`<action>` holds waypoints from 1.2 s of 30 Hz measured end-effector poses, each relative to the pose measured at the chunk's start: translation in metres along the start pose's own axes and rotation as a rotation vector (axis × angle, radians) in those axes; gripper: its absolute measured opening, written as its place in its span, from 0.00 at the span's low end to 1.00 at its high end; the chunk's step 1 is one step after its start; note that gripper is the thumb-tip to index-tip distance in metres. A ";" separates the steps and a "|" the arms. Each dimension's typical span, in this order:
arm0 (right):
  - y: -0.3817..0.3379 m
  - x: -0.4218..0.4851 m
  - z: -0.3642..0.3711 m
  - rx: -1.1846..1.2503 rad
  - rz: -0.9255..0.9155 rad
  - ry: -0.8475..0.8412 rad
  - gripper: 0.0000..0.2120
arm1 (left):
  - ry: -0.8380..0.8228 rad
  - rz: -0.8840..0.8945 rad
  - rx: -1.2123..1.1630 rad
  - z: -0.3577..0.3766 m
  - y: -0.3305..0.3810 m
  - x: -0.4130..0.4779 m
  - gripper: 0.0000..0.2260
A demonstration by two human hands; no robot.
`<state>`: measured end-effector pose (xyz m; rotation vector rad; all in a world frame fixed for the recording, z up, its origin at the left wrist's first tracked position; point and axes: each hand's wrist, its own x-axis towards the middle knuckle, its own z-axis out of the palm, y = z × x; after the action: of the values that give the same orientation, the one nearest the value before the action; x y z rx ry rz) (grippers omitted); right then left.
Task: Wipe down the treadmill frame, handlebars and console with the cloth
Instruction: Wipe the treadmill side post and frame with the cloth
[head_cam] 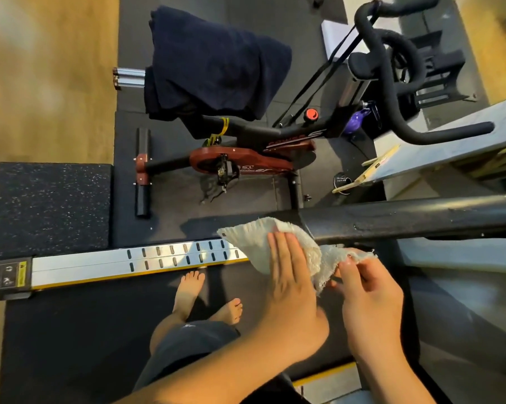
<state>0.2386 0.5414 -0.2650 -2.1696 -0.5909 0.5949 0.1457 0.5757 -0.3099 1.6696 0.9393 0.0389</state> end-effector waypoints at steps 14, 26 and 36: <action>0.000 0.025 -0.014 -0.009 -0.104 0.069 0.11 | 0.220 0.264 0.097 -0.011 -0.035 0.031 0.34; 0.016 0.019 -0.039 0.025 -0.023 0.177 0.07 | 0.345 0.333 0.143 -0.002 -0.031 0.044 0.28; 0.021 0.016 -0.034 0.001 -0.039 0.145 0.03 | 0.392 0.303 0.241 0.002 -0.017 0.049 0.30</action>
<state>0.2757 0.5194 -0.2660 -2.1738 -0.5539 0.4130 0.1704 0.6038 -0.3460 2.0635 0.9983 0.4888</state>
